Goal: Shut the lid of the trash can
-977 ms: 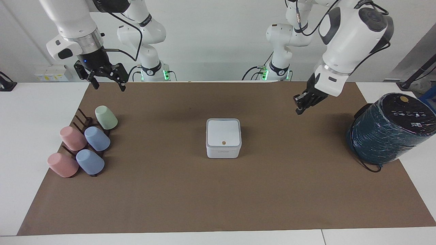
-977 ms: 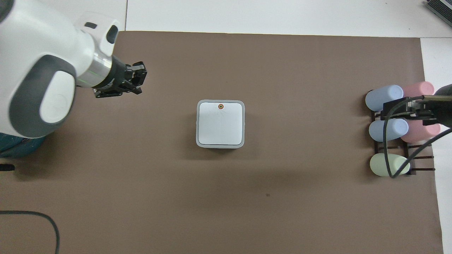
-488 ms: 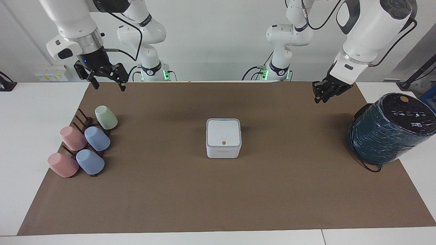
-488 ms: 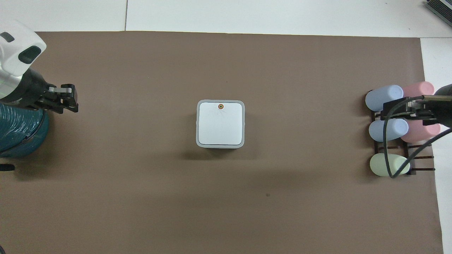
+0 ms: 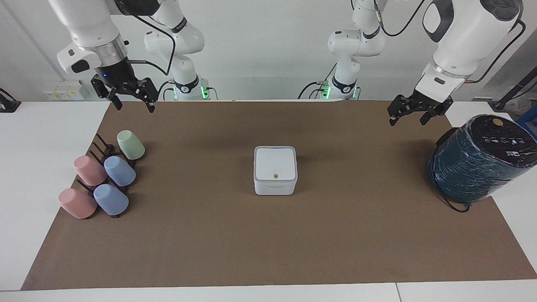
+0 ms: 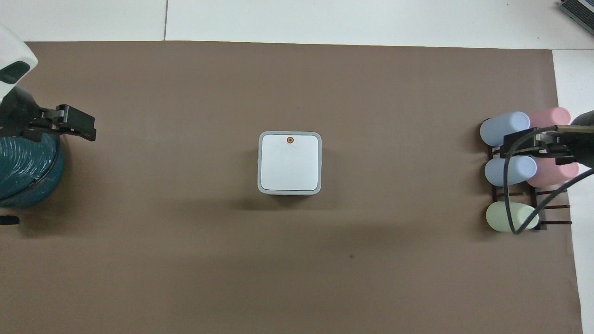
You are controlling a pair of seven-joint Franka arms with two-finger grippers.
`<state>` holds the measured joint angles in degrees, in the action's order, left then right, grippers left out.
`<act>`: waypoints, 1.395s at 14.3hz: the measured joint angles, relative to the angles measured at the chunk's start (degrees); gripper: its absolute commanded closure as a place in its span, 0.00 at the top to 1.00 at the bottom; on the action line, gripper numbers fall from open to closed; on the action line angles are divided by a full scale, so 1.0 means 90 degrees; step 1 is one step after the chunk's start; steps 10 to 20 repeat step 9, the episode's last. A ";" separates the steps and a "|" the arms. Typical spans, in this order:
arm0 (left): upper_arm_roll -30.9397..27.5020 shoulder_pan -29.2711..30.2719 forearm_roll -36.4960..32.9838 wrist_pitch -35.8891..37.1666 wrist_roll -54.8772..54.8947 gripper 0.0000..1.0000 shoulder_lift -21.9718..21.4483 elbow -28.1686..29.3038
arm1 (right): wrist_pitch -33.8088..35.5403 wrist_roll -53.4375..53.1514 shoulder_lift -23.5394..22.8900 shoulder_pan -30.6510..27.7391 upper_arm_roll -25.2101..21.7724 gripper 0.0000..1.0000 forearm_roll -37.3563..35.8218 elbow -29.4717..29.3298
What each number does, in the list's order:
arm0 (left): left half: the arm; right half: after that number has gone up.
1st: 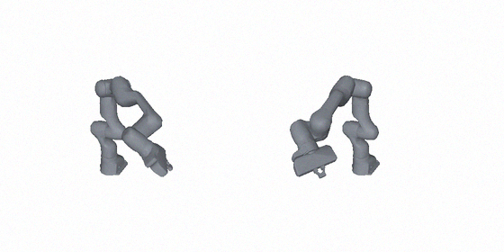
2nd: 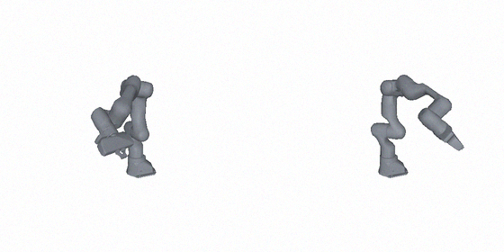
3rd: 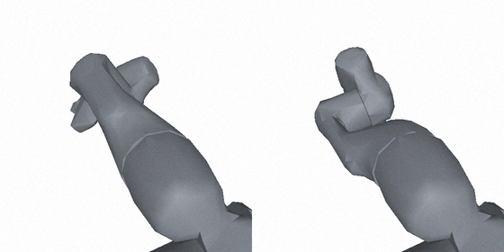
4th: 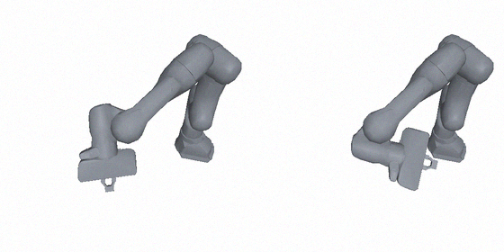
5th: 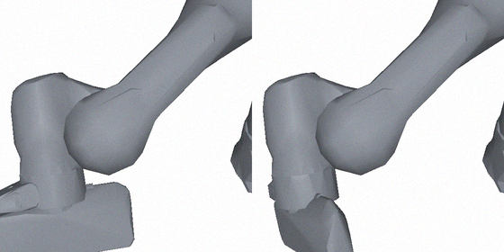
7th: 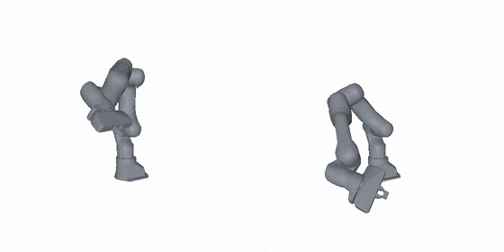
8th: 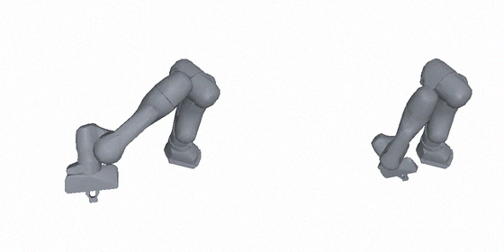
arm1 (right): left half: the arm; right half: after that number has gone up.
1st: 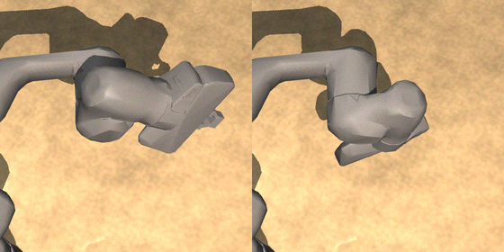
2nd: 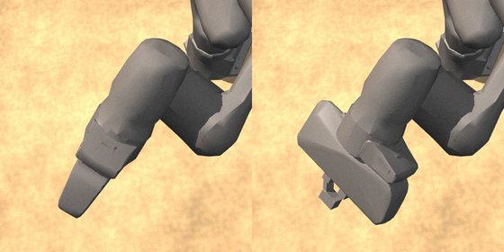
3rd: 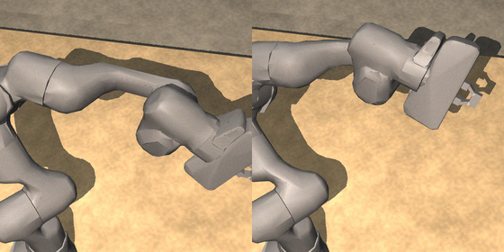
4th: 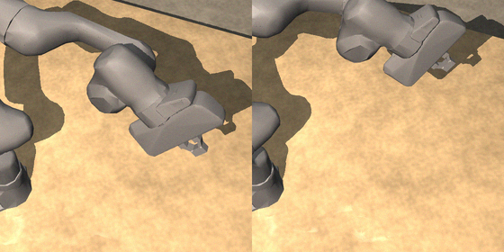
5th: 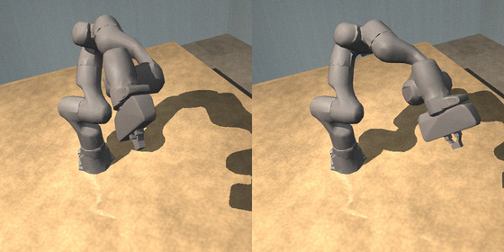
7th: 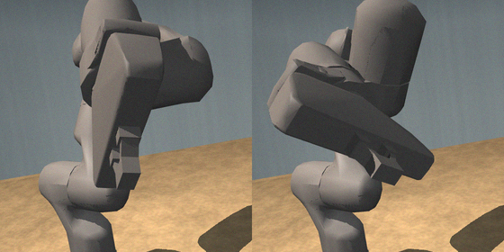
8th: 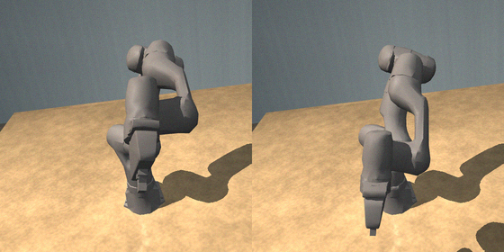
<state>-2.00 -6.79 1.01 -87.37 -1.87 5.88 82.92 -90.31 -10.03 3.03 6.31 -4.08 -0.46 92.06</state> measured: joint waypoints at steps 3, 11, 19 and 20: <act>0.0008 0.0071 0.0000 -0.0137 0.0086 1.00 -0.0008 0.0000 | 0.0000 0.0000 0.0000 0.0000 0.0000 1.00 0.0000 0.0000; 0.0040 0.0063 0.0000 -0.0312 0.0087 1.00 -0.0008 0.0000 | 0.0000 0.0000 0.0000 0.0000 0.0000 1.00 0.0000 0.0000; 0.0040 0.0063 0.0000 -0.0312 0.0087 1.00 -0.0008 0.0000 | 0.0000 0.0000 0.0000 0.0000 0.0000 1.00 0.0000 0.0000; 0.0040 0.0063 0.0000 -0.0312 0.0087 1.00 -0.0008 0.0000 | 0.0000 0.0000 0.0000 0.0000 0.0000 1.00 0.0000 0.0000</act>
